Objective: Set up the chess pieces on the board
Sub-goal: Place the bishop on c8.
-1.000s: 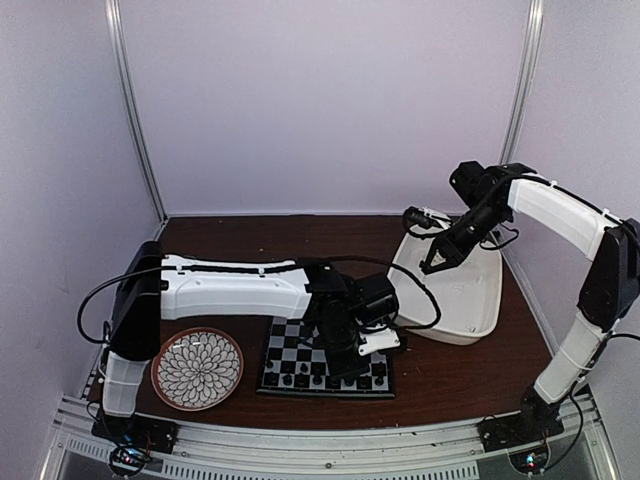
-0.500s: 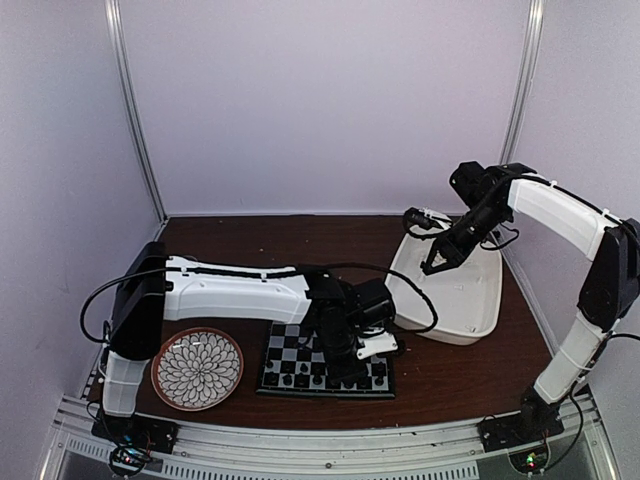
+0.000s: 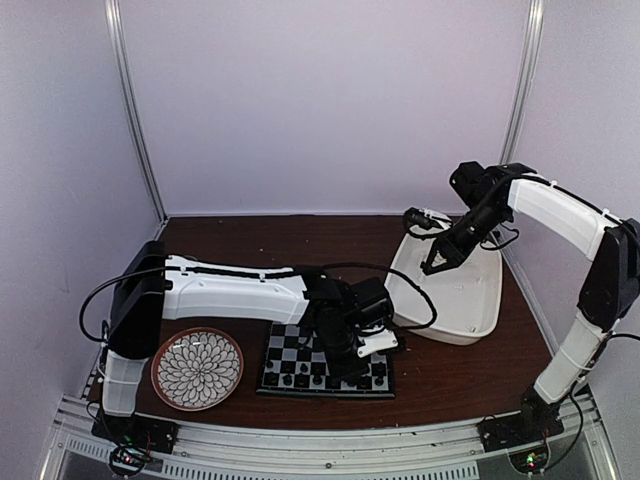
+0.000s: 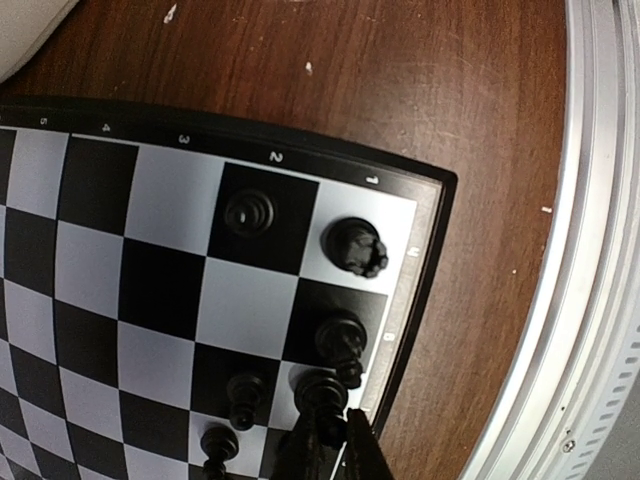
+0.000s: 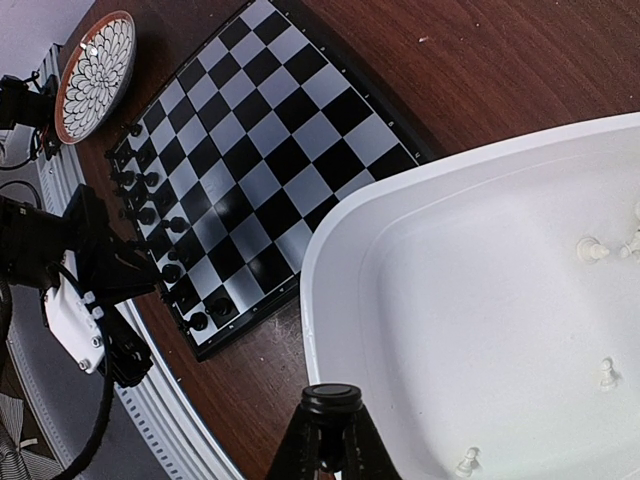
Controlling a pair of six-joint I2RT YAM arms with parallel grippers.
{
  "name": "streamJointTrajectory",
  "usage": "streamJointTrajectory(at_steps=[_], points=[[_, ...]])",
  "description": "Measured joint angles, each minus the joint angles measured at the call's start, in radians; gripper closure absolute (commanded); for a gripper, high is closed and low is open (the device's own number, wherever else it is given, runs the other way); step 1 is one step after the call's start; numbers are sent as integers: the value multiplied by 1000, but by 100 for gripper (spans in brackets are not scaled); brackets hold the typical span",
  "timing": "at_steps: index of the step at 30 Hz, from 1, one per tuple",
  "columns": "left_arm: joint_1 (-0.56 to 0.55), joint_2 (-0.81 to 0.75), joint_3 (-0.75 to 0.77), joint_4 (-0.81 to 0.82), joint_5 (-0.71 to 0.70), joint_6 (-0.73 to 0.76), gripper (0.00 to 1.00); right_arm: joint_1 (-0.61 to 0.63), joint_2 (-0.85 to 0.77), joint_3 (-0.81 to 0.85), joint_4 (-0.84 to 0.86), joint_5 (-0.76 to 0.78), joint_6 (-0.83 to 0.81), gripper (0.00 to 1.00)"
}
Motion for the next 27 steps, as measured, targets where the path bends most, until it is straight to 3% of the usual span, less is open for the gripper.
streamJointTrajectory(at_steps=[27], points=[[0, -13, -18, 0, -29, -45, 100, 0, 0, 0, 0, 0, 0, 94]])
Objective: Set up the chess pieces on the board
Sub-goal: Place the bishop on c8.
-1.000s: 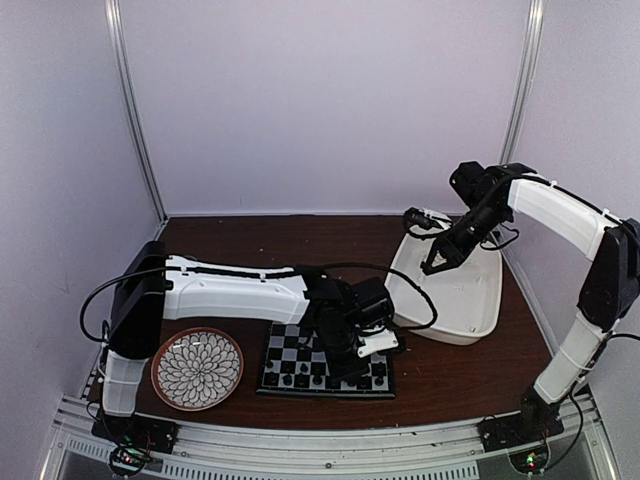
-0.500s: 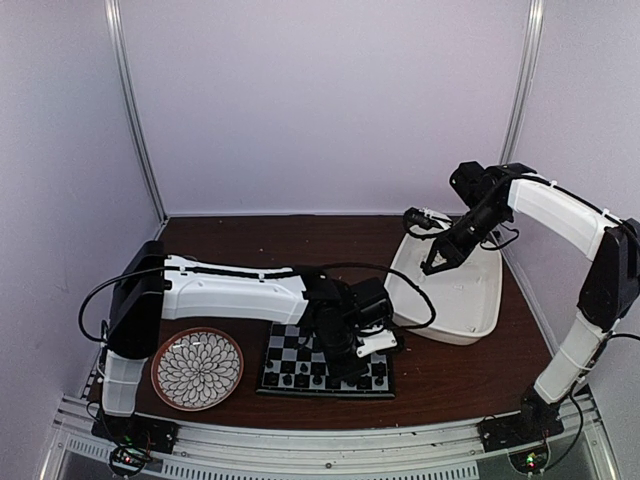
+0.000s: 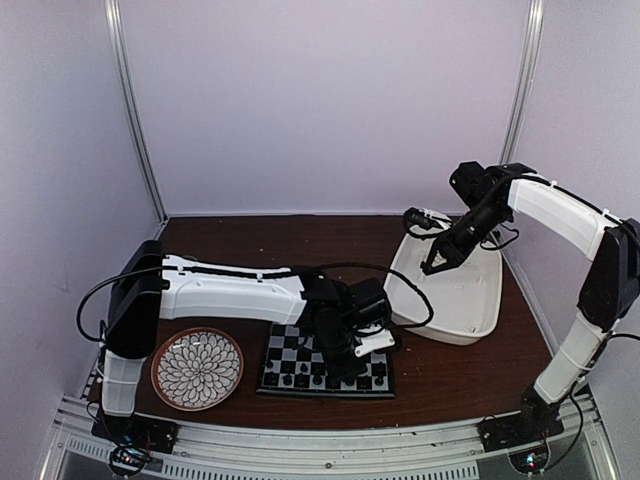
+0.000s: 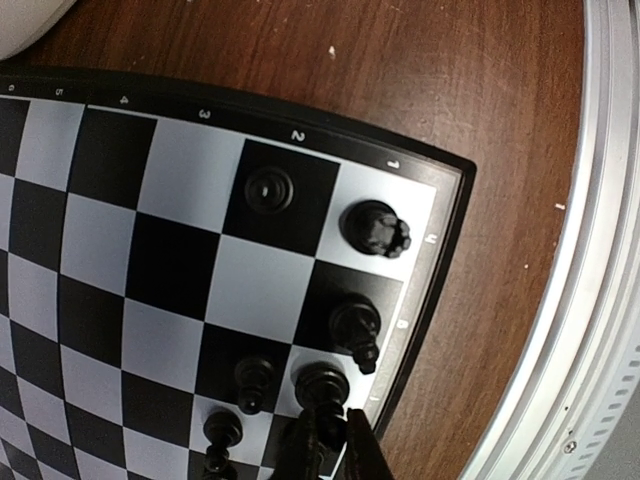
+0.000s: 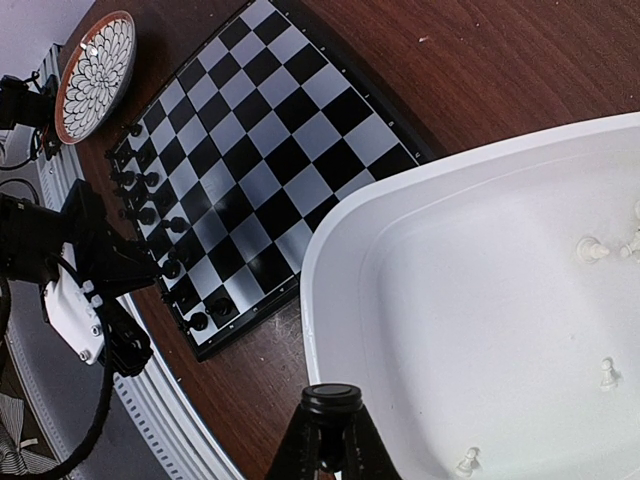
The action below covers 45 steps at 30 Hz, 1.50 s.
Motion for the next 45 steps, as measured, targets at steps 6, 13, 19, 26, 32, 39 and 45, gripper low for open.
streamJointTrajectory(at_steps=[6, 13, 19, 26, 32, 39, 45], points=[[0, -4, -6, 0, 0, -6, 100, 0, 0, 0, 0, 0, 0, 94], [0, -8, -15, 8, 1, -6, 95, 0, 0, 0, 0, 0, 0, 94], [0, -14, -24, 13, -1, -6, 84, 0, 0, 0, 0, 0, 0, 94], [0, -42, -68, 14, -19, -5, 74, 0, 0, 0, 0, 0, 0, 94], [0, -51, -75, 21, -26, -3, 73, 0, 0, 0, -2, 0, 0, 94], [0, -99, -87, 60, -26, -2, 72, 0, 0, 0, -4, 0, 0, 94], [0, -225, -104, 104, -84, 14, 62, 0, -1, 30, -12, -27, 0, 94]])
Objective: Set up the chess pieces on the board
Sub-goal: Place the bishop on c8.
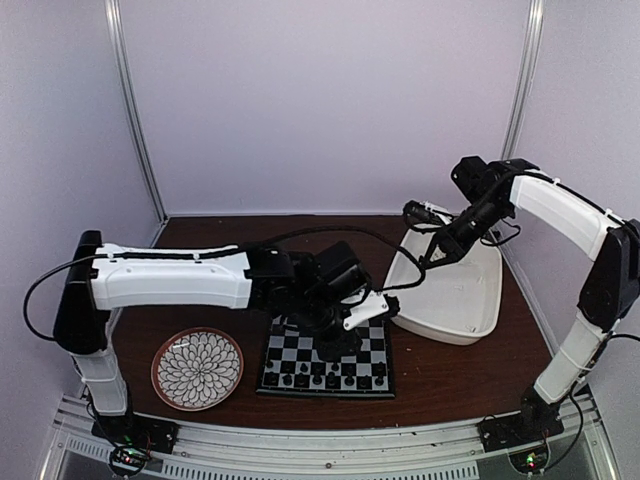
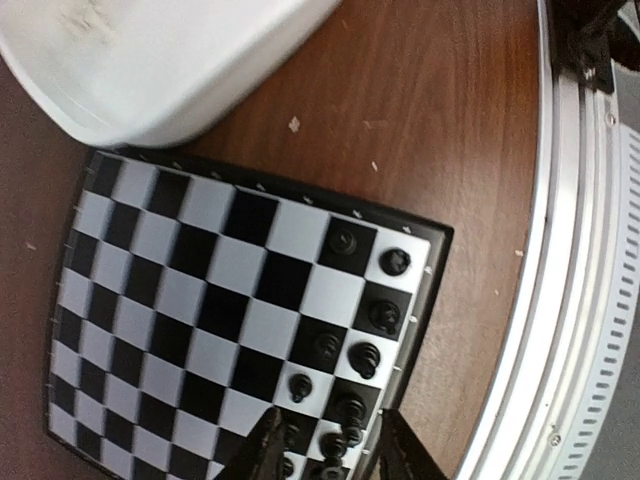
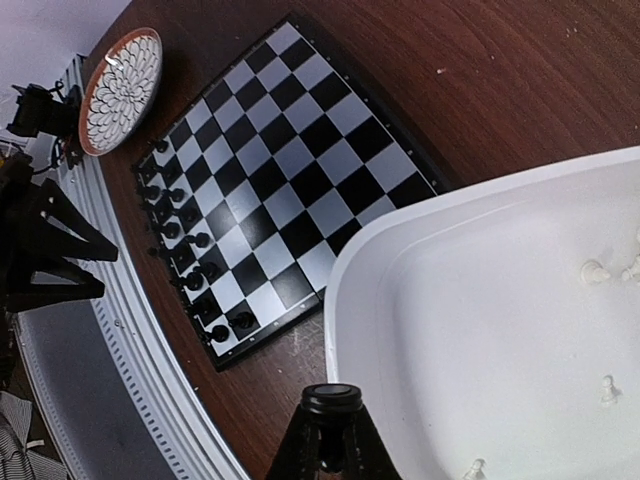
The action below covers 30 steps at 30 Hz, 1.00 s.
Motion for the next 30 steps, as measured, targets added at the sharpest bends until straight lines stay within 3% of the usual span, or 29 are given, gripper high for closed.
streamJointTrajectory(at_steps=[5, 9, 14, 17, 24, 30], points=[[8, -200, -98, 175, -127, 37, 47, 0, -16, 50, -3, -146, 5, 92], [54, -281, -111, 322, -150, 28, 47, 10, -46, 105, -18, -255, 1, 92], [212, -286, -113, 468, 80, -158, 48, 53, -67, 164, -66, -294, -37, 92], [281, -274, -124, 555, 230, -288, 44, 115, -84, 164, -82, -259, -62, 92], [282, -207, -151, 760, 518, -531, 44, 240, -106, 167, -85, -152, -85, 92], [279, -166, -167, 831, 613, -621, 48, 258, -86, 198, -92, -92, -89, 92]])
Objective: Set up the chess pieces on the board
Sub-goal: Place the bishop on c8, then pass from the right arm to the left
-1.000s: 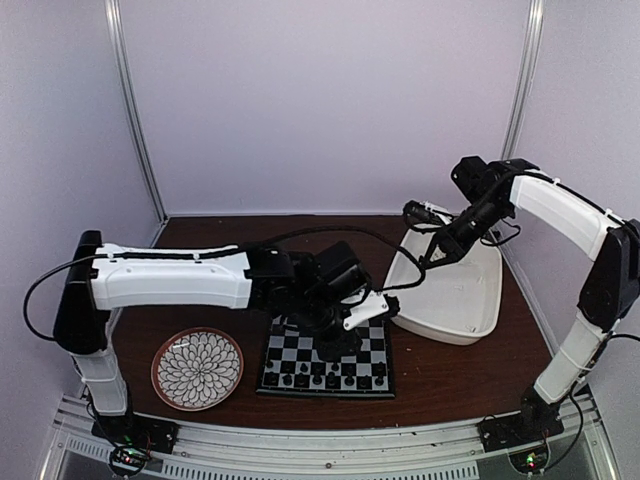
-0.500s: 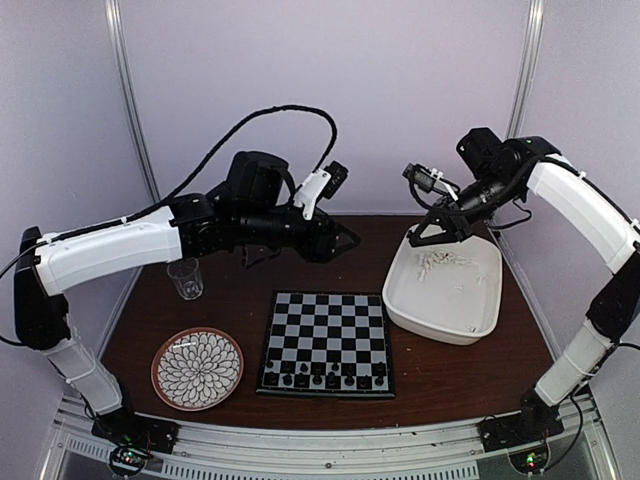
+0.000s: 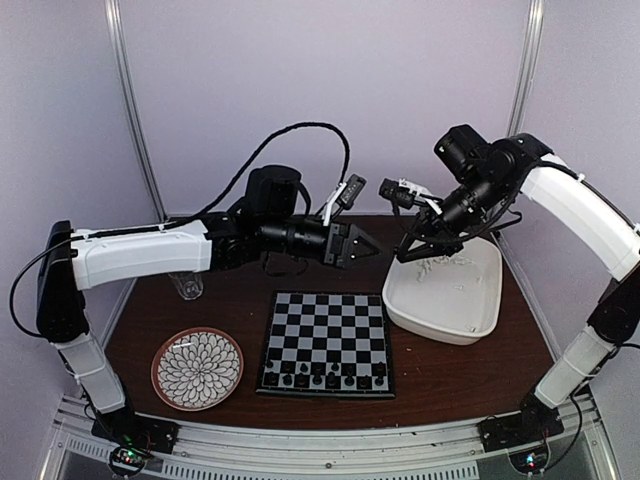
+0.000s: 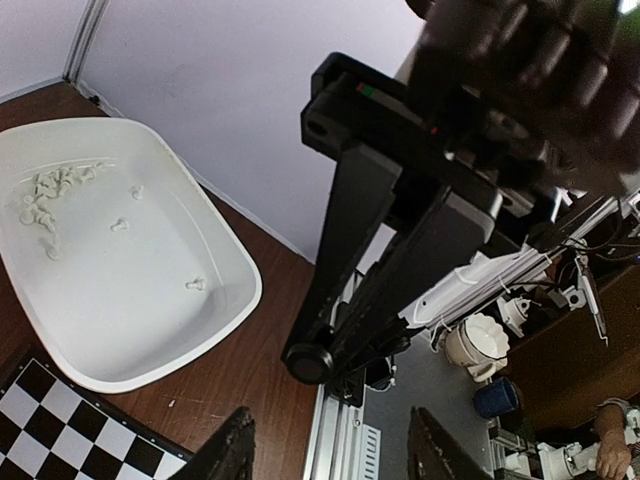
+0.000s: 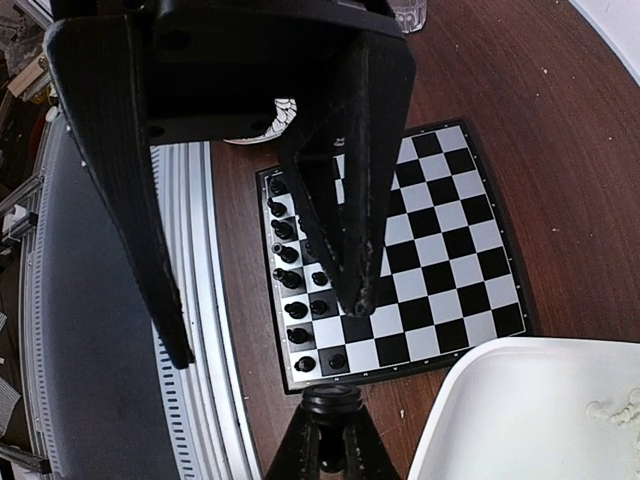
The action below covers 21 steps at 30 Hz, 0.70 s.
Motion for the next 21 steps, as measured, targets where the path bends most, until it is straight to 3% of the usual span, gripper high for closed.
streamJointTrajectory(at_steps=[21], points=[[0, 70, 0, 142, 91, -124, 71, 56, 11, 17, -11, 50, -14, 92]])
